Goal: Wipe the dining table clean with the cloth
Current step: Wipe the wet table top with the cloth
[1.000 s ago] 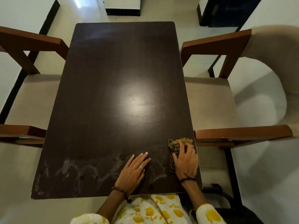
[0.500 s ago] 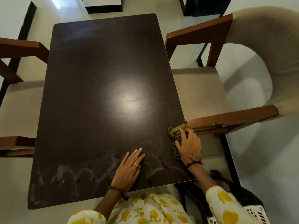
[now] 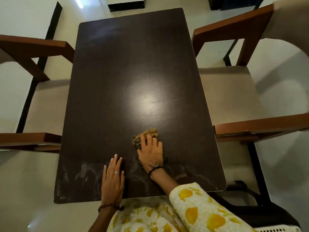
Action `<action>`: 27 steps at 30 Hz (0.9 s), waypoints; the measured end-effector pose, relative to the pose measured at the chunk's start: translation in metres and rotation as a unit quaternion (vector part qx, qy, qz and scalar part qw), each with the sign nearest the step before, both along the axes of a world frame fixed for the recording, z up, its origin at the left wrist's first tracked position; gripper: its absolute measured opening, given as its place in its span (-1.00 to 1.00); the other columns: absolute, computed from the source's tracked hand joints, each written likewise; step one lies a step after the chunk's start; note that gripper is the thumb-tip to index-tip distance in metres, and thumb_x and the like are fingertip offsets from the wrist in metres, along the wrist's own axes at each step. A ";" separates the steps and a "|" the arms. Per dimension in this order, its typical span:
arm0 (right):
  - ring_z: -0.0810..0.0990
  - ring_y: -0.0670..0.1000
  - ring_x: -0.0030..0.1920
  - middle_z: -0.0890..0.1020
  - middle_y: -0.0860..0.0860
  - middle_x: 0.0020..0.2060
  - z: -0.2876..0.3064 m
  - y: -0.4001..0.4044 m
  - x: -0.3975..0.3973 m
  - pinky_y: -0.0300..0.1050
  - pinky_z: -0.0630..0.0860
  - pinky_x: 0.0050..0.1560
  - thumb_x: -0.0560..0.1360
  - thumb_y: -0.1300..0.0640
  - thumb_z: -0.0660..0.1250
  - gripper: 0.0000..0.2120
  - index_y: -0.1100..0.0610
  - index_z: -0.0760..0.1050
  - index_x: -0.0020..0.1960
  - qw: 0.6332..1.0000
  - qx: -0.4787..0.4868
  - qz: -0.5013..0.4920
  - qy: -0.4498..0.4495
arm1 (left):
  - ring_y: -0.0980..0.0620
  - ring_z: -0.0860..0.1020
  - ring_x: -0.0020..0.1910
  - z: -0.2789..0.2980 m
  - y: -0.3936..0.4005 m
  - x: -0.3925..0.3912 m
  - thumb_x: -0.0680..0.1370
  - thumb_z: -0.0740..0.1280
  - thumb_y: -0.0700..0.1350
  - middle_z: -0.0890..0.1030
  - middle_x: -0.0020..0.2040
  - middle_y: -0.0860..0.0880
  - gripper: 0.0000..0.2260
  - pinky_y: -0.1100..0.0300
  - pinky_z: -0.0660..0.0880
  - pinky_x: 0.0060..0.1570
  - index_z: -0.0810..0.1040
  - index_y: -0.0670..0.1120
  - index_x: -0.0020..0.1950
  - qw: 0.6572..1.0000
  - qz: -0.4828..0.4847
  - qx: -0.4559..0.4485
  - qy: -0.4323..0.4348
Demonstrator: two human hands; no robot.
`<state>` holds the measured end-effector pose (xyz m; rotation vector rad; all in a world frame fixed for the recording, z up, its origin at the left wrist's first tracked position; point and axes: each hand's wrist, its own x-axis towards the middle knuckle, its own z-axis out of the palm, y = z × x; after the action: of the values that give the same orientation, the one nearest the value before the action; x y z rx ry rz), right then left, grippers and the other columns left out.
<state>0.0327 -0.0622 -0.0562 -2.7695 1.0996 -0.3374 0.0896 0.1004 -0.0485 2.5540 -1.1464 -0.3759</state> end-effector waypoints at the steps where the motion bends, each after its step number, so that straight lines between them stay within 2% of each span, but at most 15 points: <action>1: 0.52 0.06 -0.14 0.61 0.04 -0.05 0.001 0.007 0.008 -0.12 0.50 -0.19 0.14 -0.17 0.50 -0.41 0.06 0.57 0.10 1.000 0.007 0.017 -0.001 | 0.06 0.10 0.44 -0.001 0.003 0.002 0.59 -0.03 0.00 0.25 0.44 -0.10 -0.56 0.20 -0.11 0.43 0.24 -0.15 0.42 1.000 0.003 0.008 -0.002; 5: 0.59 0.05 -0.19 0.63 0.03 -0.05 0.006 -0.001 -0.003 -0.14 0.50 -0.24 0.14 -0.15 0.53 -0.45 0.03 0.60 0.08 1.000 0.012 0.027 0.009 | 0.02 0.13 0.43 -0.008 0.015 0.004 0.61 -0.11 0.06 0.23 0.45 -0.10 -0.53 0.14 -0.08 0.44 0.19 -0.14 0.44 1.000 0.000 0.026 -0.008; 9: 0.57 0.14 -0.26 0.60 0.16 -0.10 0.006 -0.055 -0.083 -0.09 0.46 -0.38 0.16 0.00 0.56 -0.48 0.14 0.56 0.07 0.993 0.018 -0.110 0.032 | 0.01 0.14 0.42 -0.009 0.029 0.010 0.59 -0.06 0.01 0.26 0.43 -0.12 -0.54 0.15 -0.11 0.43 0.24 -0.16 0.42 0.999 0.026 0.027 -0.024; 12: 0.56 0.22 -0.22 0.55 0.26 -0.09 0.007 -0.084 -0.130 -0.02 0.50 -0.35 0.19 0.09 0.58 -0.46 0.22 0.49 0.09 0.982 0.012 -0.181 0.053 | -0.06 0.19 0.41 -0.010 0.045 0.021 0.57 -0.06 -0.01 0.29 0.42 -0.16 -0.54 0.06 -0.06 0.43 0.28 -0.18 0.40 0.996 0.082 0.021 -0.021; 15: 0.56 0.23 -0.17 0.54 0.26 -0.07 0.007 -0.081 -0.127 0.01 0.52 -0.30 0.23 0.12 0.56 -0.48 0.24 0.46 0.10 0.970 0.019 -0.237 0.050 | -0.12 0.22 0.40 -0.011 0.059 0.036 0.56 -0.07 0.01 0.31 0.40 -0.19 -0.52 -0.09 0.06 0.40 0.30 -0.20 0.39 0.996 0.088 0.026 -0.020; 17: 0.57 0.23 -0.16 0.54 0.24 -0.08 0.008 -0.067 -0.107 0.00 0.51 -0.33 0.22 0.13 0.55 -0.48 0.22 0.44 0.10 0.964 0.025 -0.264 0.029 | -0.12 0.23 0.40 -0.012 0.065 0.042 0.56 -0.05 0.01 0.32 0.40 -0.19 -0.52 -0.09 0.07 0.39 0.30 -0.19 0.39 0.997 0.076 0.019 -0.008; 24: 0.56 0.16 -0.15 0.60 0.16 -0.03 -0.002 0.029 -0.003 -0.04 0.50 -0.29 0.15 -0.06 0.53 -0.32 0.12 0.37 0.17 0.992 0.026 -0.123 0.007 | -0.08 0.29 0.34 -0.009 0.068 0.055 0.57 -0.01 0.02 0.40 0.35 -0.17 -0.56 0.00 0.11 0.34 0.37 -0.17 0.33 0.998 0.043 0.028 0.021; 27: 0.46 0.11 -0.10 0.61 0.12 -0.01 -0.004 0.075 0.049 -0.08 0.50 -0.26 0.14 -0.11 0.52 -0.31 0.10 0.43 0.18 0.997 0.021 -0.073 0.000 | -0.03 0.30 0.31 -0.004 0.077 0.068 0.61 -0.10 0.07 0.40 0.35 -0.15 -0.54 0.08 0.11 0.31 0.36 -0.15 0.34 0.999 -0.004 0.023 0.035</action>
<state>0.0817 0.0125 -0.0605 -2.6604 1.2971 -0.3268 0.1577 0.1772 -0.0526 2.5536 -1.1360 -0.4958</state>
